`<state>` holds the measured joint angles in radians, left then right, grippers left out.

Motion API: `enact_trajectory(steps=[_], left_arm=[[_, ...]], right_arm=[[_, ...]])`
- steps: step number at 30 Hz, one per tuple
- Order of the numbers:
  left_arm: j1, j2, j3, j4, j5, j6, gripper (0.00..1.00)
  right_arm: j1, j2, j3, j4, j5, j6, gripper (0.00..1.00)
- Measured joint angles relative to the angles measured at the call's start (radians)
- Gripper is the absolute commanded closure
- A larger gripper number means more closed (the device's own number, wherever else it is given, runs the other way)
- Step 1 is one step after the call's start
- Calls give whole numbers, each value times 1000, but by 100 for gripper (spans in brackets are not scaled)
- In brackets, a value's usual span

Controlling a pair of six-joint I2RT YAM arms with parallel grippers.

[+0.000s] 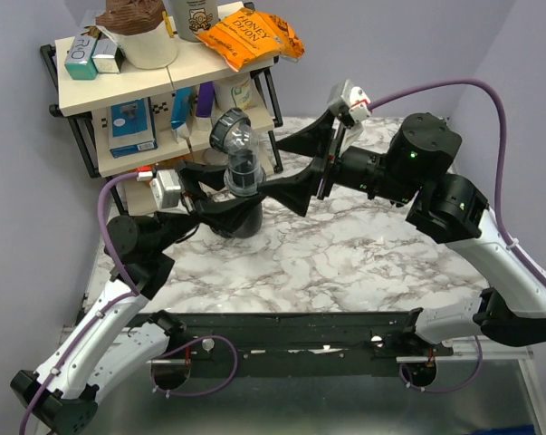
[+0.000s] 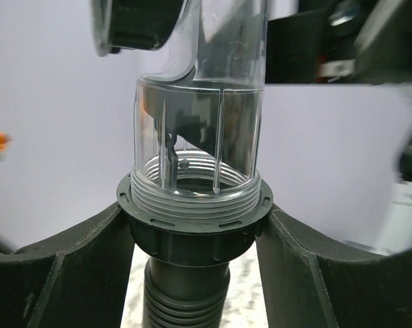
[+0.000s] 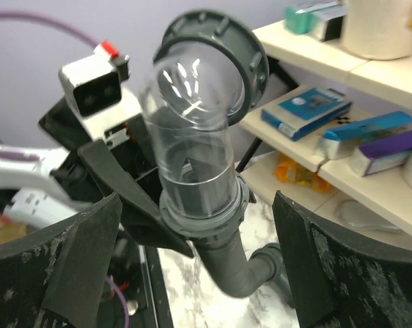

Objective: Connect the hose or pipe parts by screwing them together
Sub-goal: Install the adaptor on the pipeline.

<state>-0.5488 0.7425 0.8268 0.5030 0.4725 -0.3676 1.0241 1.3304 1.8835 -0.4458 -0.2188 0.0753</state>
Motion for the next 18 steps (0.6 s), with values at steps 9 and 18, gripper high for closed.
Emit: enact_trajectory(steps=[9, 18], left_arm=[[0, 3, 1, 121, 249, -161, 100], [0, 8, 1, 130, 322, -196, 100]], right_arm=[[-10, 0, -24, 9, -224, -47, 0], [-11, 84, 8, 67, -356, -39, 18]])
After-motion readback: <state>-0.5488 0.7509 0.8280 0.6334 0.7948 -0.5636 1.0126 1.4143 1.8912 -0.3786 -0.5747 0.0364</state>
